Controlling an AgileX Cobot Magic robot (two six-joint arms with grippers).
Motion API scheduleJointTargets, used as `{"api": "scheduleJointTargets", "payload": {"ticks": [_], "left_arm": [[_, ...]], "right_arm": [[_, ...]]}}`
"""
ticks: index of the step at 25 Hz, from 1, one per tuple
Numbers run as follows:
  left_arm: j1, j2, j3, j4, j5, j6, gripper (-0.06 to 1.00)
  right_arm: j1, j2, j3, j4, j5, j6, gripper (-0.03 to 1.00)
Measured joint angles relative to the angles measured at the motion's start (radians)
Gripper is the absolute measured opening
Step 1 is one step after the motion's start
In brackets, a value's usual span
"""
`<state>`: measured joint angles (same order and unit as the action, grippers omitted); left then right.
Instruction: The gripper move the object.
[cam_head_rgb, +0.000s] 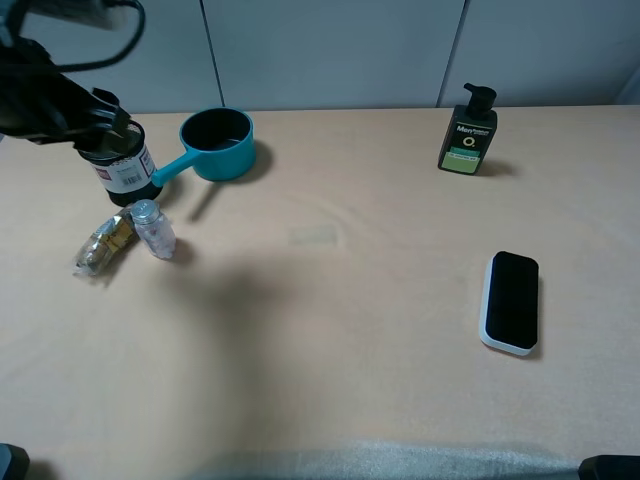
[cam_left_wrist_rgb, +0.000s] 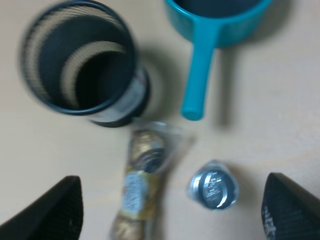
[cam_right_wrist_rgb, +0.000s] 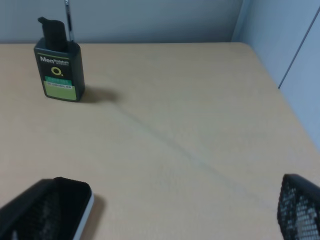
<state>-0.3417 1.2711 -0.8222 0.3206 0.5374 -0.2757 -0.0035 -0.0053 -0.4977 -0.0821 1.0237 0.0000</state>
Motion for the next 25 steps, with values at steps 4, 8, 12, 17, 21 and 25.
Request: {"api": "scheduleJointTargets", "payload": {"ticks": [4, 8, 12, 17, 21, 25], "left_arm": [[0.053, -0.133, 0.0, 0.002, 0.093, 0.0, 0.79], [0.072, -0.258, 0.0, 0.007, 0.198, 0.0, 0.79], [0.073, -0.408, 0.027, 0.012, 0.246, 0.0, 0.79], [0.073, -0.605, 0.082, 0.016, 0.317, 0.0, 0.79], [0.073, -0.75, 0.092, 0.019, 0.423, 0.0, 0.79], [0.078, -0.877, 0.092, 0.021, 0.48, 0.0, 0.79]], "right_arm": [[0.0, 0.0, 0.0, 0.0, 0.0, 0.0, 0.66], [0.0, 0.0, 0.0, 0.0, 0.0, 0.0, 0.66], [0.0, 0.0, 0.0, 0.0, 0.0, 0.0, 0.66], [0.0, 0.0, 0.0, 0.0, 0.0, 0.0, 0.66], [0.0, 0.0, 0.0, 0.0, 0.0, 0.0, 0.66], [0.0, 0.0, 0.0, 0.0, 0.0, 0.0, 0.66]]}}
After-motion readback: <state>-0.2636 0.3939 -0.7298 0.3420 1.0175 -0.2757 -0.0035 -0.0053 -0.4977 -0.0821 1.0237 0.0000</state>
